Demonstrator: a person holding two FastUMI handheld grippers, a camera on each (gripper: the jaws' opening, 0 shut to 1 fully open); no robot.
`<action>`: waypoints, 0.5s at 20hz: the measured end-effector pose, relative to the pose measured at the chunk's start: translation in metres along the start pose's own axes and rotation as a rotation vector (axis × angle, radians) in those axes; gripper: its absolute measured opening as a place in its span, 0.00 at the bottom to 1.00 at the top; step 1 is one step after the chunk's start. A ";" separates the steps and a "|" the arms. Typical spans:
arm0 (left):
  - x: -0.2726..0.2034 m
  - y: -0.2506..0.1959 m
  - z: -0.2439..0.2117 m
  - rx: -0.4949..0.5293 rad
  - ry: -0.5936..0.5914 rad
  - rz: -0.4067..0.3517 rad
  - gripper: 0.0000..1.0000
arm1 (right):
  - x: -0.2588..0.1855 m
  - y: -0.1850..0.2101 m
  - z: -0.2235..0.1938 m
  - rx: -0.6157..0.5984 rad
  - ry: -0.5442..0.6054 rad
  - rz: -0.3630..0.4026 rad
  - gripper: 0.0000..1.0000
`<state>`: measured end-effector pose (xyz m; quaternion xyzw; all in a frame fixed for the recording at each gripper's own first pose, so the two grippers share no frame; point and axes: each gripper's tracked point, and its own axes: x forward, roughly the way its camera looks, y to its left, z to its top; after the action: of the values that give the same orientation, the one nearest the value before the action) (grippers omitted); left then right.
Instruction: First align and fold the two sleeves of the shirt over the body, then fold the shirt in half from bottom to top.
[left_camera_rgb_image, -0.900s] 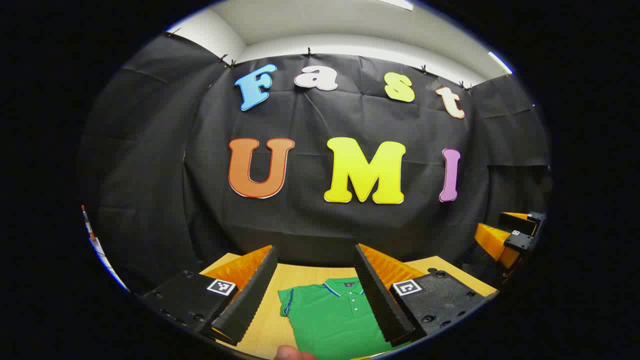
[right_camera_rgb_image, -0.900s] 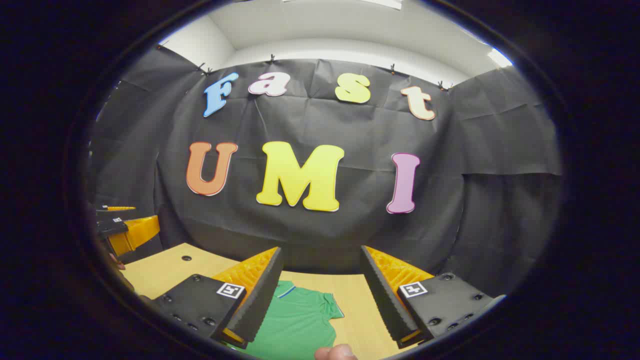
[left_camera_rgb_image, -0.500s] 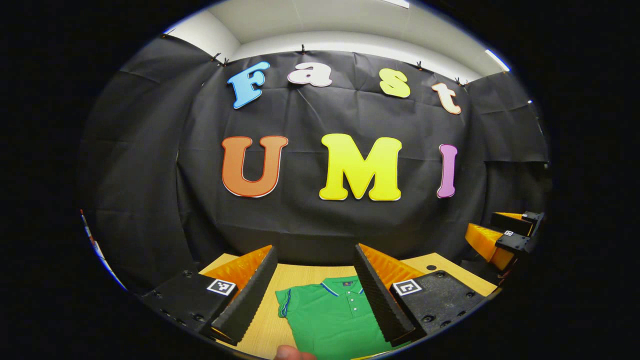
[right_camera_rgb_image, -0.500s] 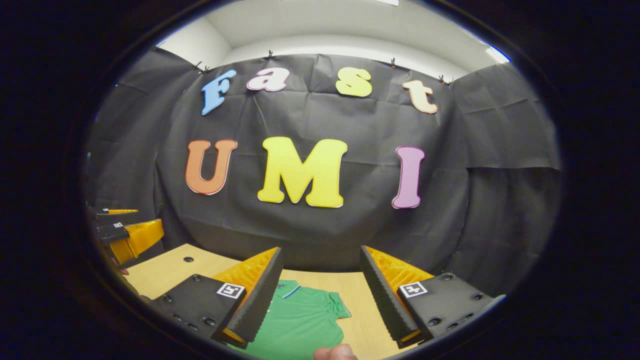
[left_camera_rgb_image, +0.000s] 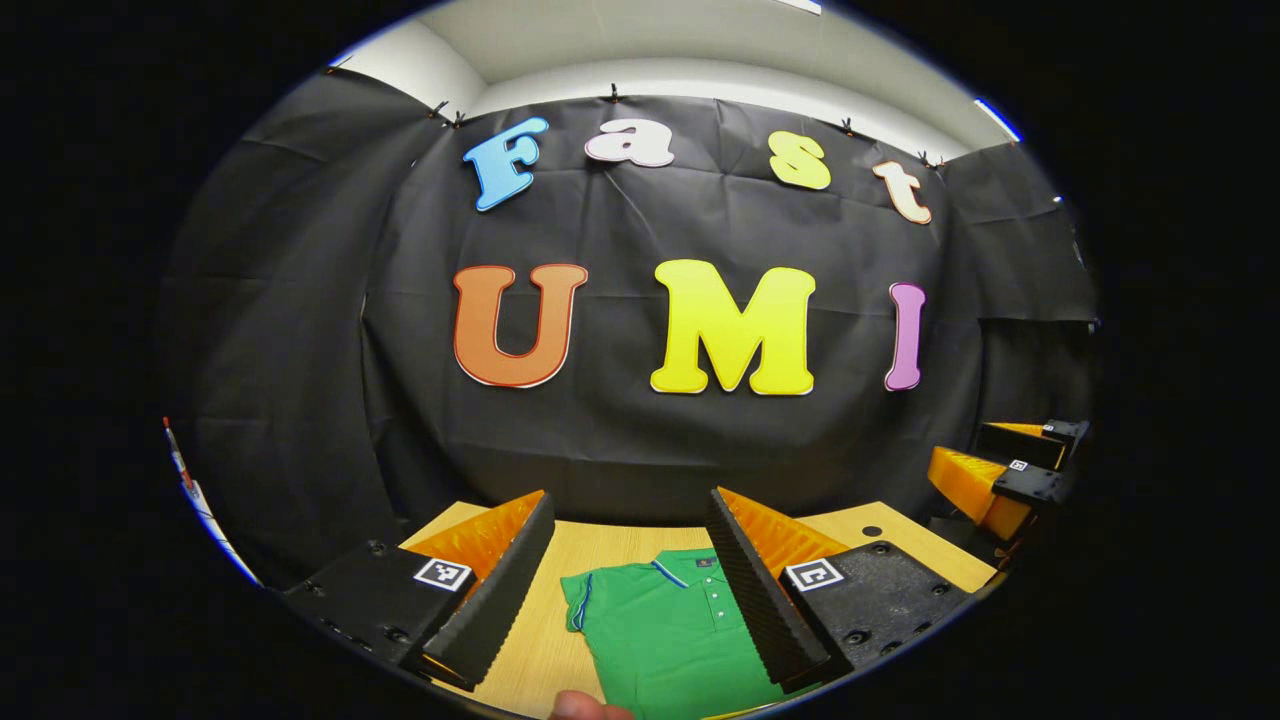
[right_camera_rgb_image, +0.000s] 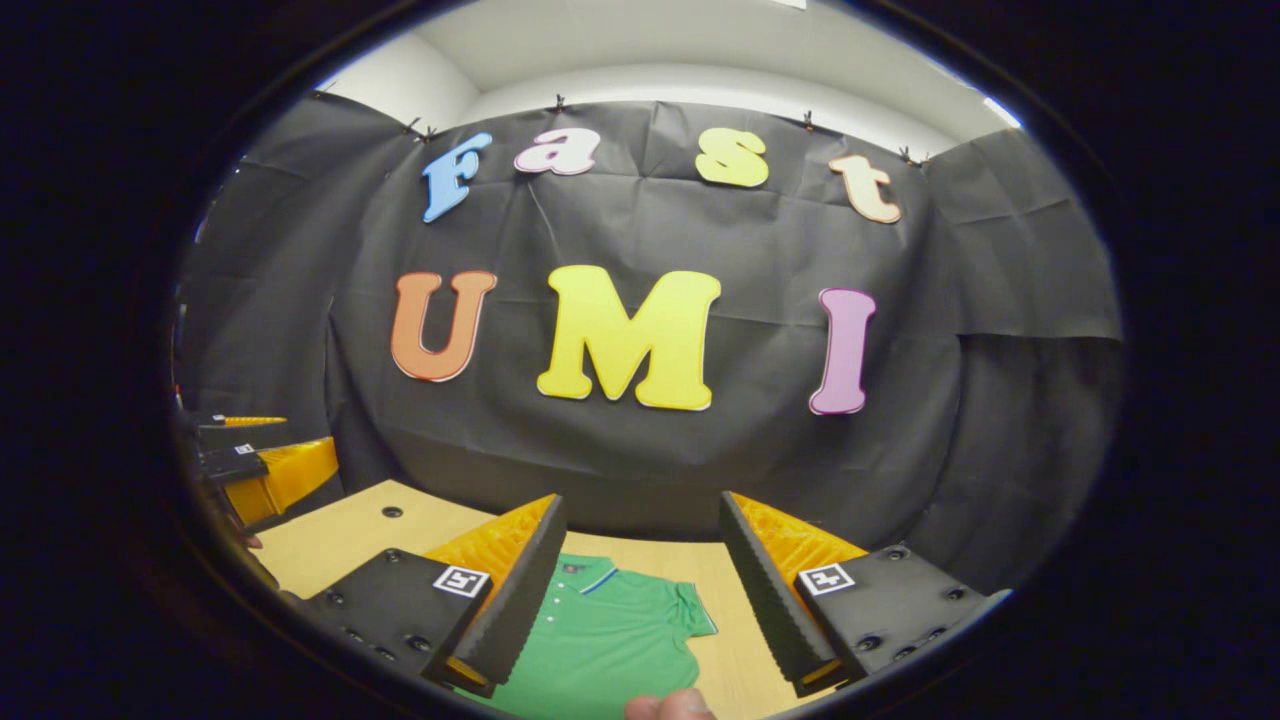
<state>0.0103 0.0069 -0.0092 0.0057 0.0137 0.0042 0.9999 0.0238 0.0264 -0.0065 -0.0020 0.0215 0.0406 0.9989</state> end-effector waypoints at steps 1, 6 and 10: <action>0.000 0.000 -0.001 0.001 0.004 0.001 0.98 | 0.002 -0.001 0.003 -0.001 -0.002 0.007 0.96; 0.006 0.002 -0.003 0.003 0.015 0.011 0.98 | 0.021 -0.011 -0.002 0.004 0.023 0.035 0.94; 0.010 0.001 -0.011 0.002 0.046 0.027 0.98 | 0.058 -0.030 -0.023 0.002 0.091 0.054 0.94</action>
<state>0.0196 0.0085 -0.0203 0.0066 0.0368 0.0176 0.9991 0.0832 0.0013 -0.0322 -0.0022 0.0670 0.0674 0.9955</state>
